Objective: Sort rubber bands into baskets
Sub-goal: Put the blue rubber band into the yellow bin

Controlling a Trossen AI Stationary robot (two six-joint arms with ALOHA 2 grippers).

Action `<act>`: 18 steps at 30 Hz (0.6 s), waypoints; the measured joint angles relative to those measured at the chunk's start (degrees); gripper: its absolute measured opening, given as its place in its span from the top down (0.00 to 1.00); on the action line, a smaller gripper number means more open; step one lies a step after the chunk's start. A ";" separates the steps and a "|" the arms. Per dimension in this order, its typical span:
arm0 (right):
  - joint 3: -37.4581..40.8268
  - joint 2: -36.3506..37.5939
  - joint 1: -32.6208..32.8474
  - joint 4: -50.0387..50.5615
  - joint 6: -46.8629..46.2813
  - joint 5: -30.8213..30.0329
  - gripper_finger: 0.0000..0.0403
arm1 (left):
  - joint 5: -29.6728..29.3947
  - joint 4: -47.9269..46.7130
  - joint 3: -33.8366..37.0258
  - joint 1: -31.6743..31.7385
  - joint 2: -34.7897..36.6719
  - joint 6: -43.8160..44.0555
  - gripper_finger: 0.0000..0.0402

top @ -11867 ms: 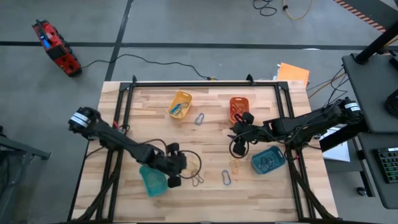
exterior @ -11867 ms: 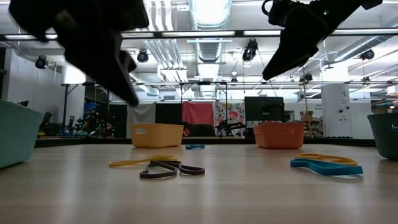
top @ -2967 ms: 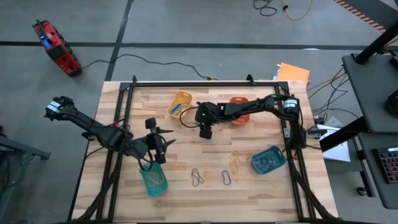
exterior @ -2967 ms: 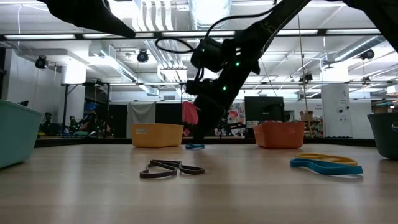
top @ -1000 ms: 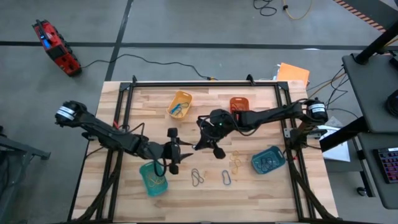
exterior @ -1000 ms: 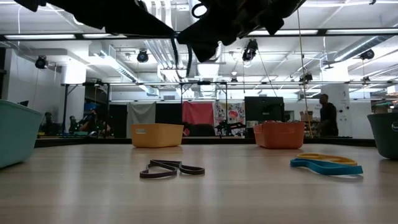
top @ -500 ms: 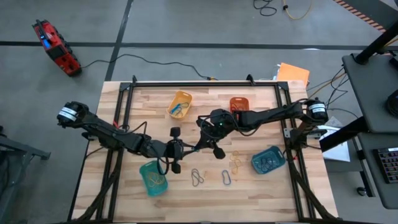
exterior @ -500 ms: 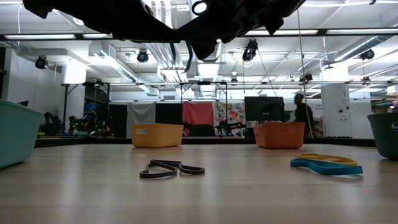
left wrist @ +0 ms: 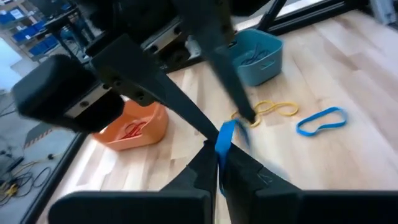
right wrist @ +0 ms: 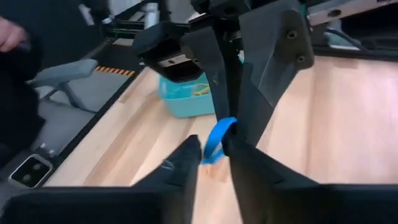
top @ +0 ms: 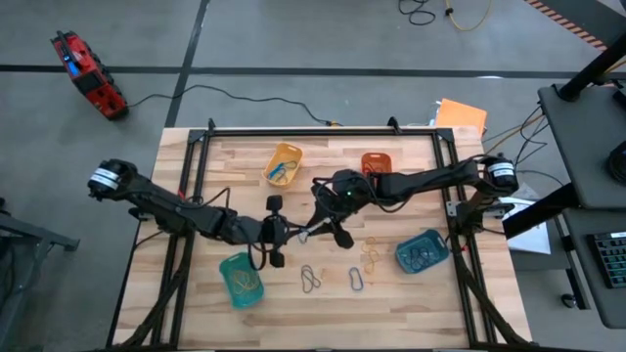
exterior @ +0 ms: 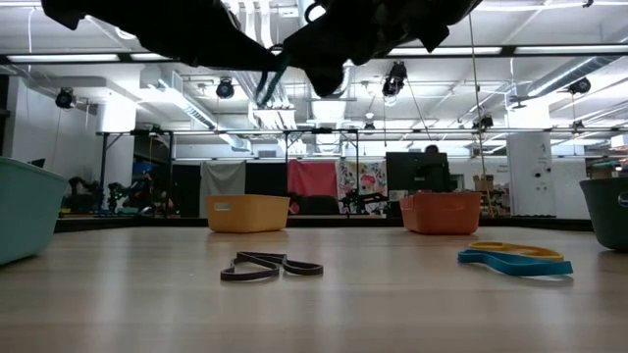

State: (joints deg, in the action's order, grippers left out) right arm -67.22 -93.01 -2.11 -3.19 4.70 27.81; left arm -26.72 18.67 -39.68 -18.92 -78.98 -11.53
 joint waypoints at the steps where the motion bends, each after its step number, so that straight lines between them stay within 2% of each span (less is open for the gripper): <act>1: 0.00 0.32 -0.08 0.42 -0.56 -1.26 0.77 | -0.15 -0.60 0.00 0.46 0.26 -0.02 1.00; 6: -0.02 3.80 -1.34 5.51 -1.77 -12.02 0.63 | 0.62 -6.64 0.00 5.11 2.57 0.09 1.00; 10: -0.13 6.51 -2.19 11.30 -4.24 -20.30 0.56 | 0.54 -14.03 0.00 12.82 5.63 0.17 1.00; 14: -0.11 7.87 -3.25 14.63 -7.74 -24.36 0.52 | 1.29 -19.08 0.07 22.74 6.85 0.04 1.00; 18: -0.11 8.15 -3.93 17.15 -13.10 -24.97 0.52 | 9.42 -18.51 0.02 33.25 6.63 -2.07 1.00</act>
State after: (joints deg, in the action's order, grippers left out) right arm -67.33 -84.86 -6.04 13.96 -8.40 2.85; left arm -17.29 0.16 -39.66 14.33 -72.34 -13.61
